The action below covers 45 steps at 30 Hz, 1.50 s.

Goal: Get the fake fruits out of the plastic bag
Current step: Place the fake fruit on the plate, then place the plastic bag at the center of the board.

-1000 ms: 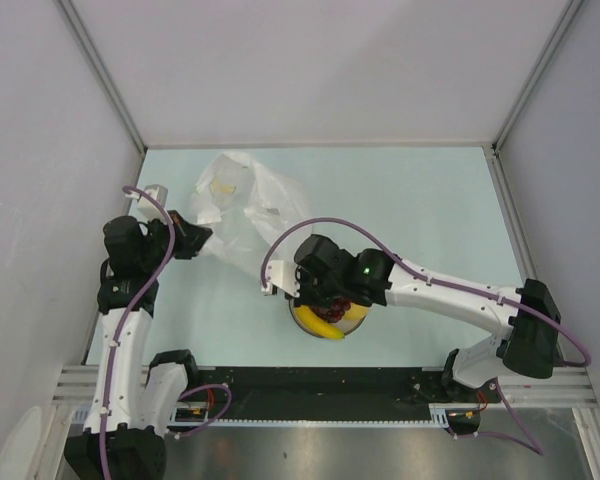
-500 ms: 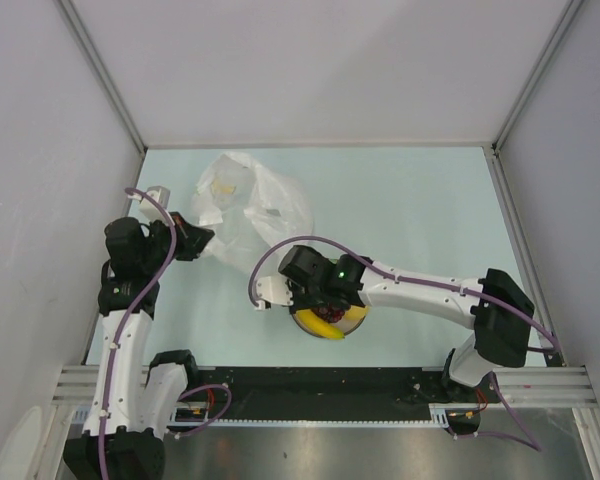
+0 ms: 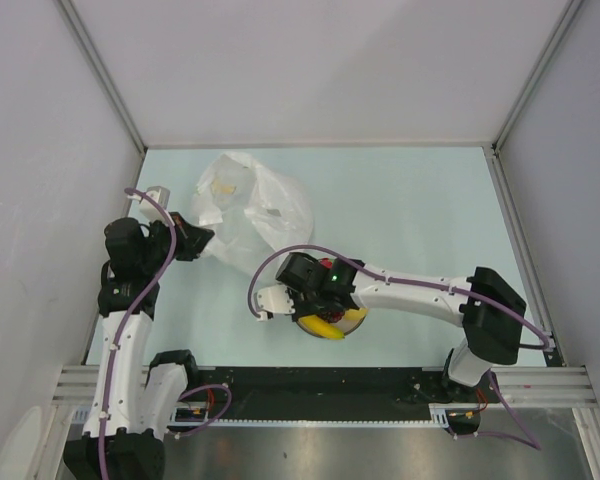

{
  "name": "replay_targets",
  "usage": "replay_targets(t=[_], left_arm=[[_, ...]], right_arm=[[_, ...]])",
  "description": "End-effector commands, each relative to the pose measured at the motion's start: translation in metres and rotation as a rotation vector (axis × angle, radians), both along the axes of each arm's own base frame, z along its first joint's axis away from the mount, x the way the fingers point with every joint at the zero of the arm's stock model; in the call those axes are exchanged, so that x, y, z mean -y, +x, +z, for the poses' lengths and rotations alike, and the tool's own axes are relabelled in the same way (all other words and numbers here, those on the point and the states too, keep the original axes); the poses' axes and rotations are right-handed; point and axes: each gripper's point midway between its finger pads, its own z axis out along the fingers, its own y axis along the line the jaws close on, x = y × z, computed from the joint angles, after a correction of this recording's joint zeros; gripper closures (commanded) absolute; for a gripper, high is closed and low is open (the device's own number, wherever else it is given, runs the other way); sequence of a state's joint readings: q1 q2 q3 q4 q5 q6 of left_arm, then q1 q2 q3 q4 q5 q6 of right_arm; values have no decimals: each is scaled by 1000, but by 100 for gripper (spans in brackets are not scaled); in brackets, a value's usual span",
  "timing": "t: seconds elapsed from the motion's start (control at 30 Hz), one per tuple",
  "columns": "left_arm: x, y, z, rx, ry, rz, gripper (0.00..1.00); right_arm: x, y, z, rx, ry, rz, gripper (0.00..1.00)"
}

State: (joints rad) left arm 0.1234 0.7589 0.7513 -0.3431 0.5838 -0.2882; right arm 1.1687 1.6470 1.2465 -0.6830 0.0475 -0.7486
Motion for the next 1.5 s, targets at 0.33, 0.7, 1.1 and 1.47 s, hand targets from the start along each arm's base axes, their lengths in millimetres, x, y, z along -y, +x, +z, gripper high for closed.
replay_targets(t=[0.33,0.7,1.1,1.47], left_arm=[[6,-2,12,49,5,-35,100],[6,-1,11,50,0,-38,100],[6,89,93,192,-8,-45,100],[-38,140,180,345,70,161,55]], right_arm=[[0,5,-8,50,-39,30,58],[-3,10,16,111,9,2,46],[-19,124,194,190,617,-490,19],[135,246,202,219,774,-1065,13]])
